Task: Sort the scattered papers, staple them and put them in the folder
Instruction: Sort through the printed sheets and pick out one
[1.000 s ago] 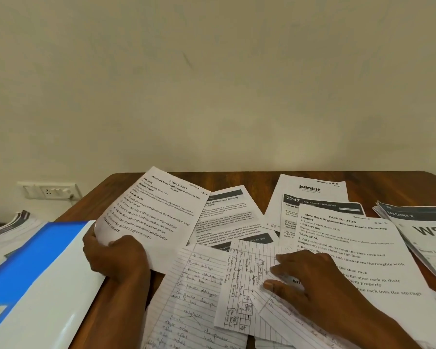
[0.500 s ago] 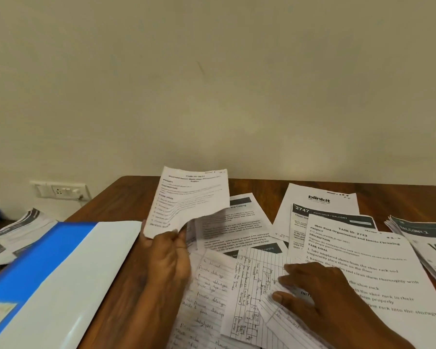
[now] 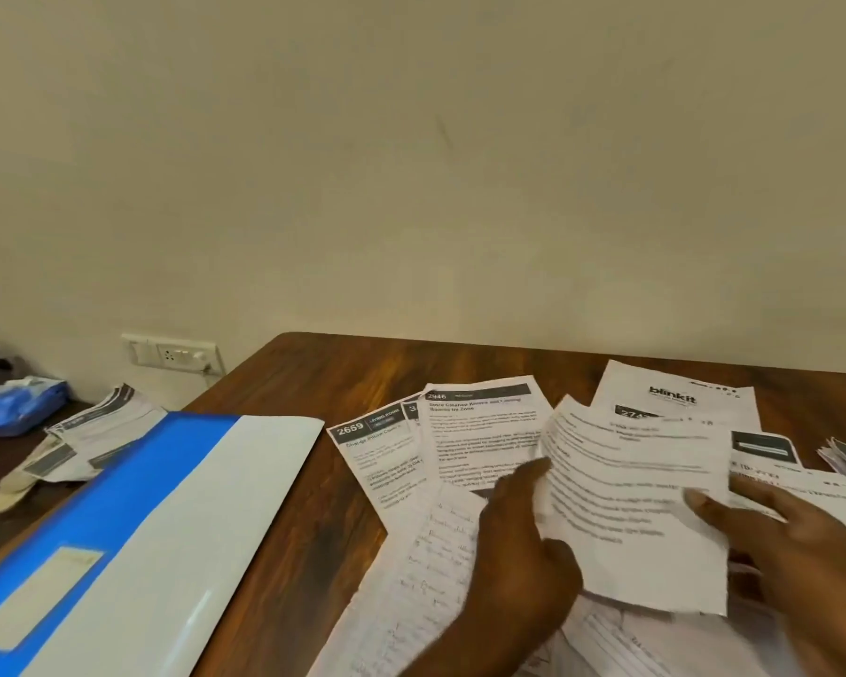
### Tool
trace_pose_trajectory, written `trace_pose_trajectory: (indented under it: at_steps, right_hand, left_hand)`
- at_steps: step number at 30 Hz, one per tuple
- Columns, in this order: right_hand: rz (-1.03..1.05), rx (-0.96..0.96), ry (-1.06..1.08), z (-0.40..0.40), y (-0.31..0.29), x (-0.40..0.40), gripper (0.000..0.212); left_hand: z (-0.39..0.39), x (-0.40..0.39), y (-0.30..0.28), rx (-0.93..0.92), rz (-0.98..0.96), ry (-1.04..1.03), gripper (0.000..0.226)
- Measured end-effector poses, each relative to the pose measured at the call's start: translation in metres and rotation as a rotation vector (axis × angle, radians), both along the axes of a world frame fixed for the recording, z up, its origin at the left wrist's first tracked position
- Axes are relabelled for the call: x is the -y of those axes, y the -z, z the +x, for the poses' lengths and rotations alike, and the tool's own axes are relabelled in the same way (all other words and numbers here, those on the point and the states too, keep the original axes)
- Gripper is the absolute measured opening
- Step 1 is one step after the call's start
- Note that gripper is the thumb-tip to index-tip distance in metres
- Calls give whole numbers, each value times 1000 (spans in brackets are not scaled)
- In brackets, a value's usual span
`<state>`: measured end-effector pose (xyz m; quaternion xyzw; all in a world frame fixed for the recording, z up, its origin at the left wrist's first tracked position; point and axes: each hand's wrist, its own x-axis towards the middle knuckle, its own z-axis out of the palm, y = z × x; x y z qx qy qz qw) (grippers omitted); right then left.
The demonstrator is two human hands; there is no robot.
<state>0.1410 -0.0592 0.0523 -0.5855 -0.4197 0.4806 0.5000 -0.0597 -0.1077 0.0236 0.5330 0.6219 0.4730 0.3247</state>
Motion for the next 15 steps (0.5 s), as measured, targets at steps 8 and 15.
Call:
trace_pose_trajectory:
  at_steps: [8,15]
  right_hand:
    - [-24,790,-73,52,32,-31,38]
    - [-54,1066,-102,44,27,-27,46]
  left_hand:
    - [-62,-29,0,-275,-1,-414,76]
    - [-77,-48,10,-45,-85,-415,84]
